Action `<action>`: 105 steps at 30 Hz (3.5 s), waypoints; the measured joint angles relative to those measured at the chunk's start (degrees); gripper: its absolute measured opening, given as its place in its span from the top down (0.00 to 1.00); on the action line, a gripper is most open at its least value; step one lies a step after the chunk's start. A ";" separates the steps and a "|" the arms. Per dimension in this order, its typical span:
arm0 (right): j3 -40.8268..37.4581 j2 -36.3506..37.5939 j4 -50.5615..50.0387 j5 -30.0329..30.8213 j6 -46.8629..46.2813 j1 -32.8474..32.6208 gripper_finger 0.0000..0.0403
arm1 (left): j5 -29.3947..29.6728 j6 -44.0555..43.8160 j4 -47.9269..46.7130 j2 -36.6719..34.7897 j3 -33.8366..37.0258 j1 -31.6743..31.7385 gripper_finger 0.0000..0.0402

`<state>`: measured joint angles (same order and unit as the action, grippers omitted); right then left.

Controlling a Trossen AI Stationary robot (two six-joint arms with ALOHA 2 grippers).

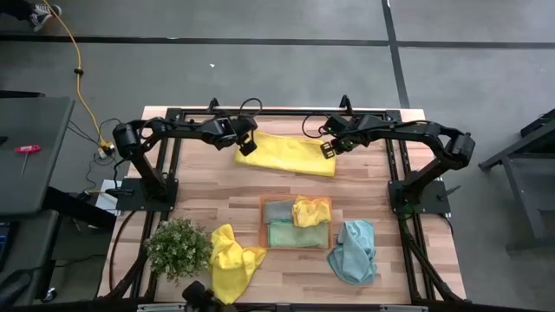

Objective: Fold microfiber towels
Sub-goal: Fold the right yellow microfiber towel

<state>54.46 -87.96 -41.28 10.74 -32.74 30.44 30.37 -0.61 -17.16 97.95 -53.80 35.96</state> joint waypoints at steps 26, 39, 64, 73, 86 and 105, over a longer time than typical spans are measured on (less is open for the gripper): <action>-16.73 18.97 9.37 -21.40 16.60 -5.12 0.52 | -28.22 27.08 -11.32 -6.29 -6.82 -2.95 0.57; -16.28 19.08 13.55 -21.55 17.19 -7.11 0.52 | -27.32 35.31 -17.46 -1.55 -1.55 -3.87 0.57; -16.22 17.25 15.37 -21.41 43.00 -8.06 0.52 | -29.33 14.35 -15.05 -2.01 6.31 -12.94 0.57; -16.20 8.13 18.50 -14.38 55.56 -11.55 0.52 | -28.80 9.97 -15.04 -1.90 6.36 -14.25 0.57; -16.03 0.69 19.88 -12.06 55.06 -11.87 0.64 | -28.61 12.21 -14.52 -1.84 6.45 -14.27 0.57; -16.17 1.14 18.38 -11.84 44.72 -11.82 0.99 | -24.79 14.05 -14.08 -2.82 6.61 -14.44 0.97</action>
<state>38.28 -86.83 -22.90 -1.10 11.98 18.61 5.58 13.44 -31.25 95.14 -47.19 21.52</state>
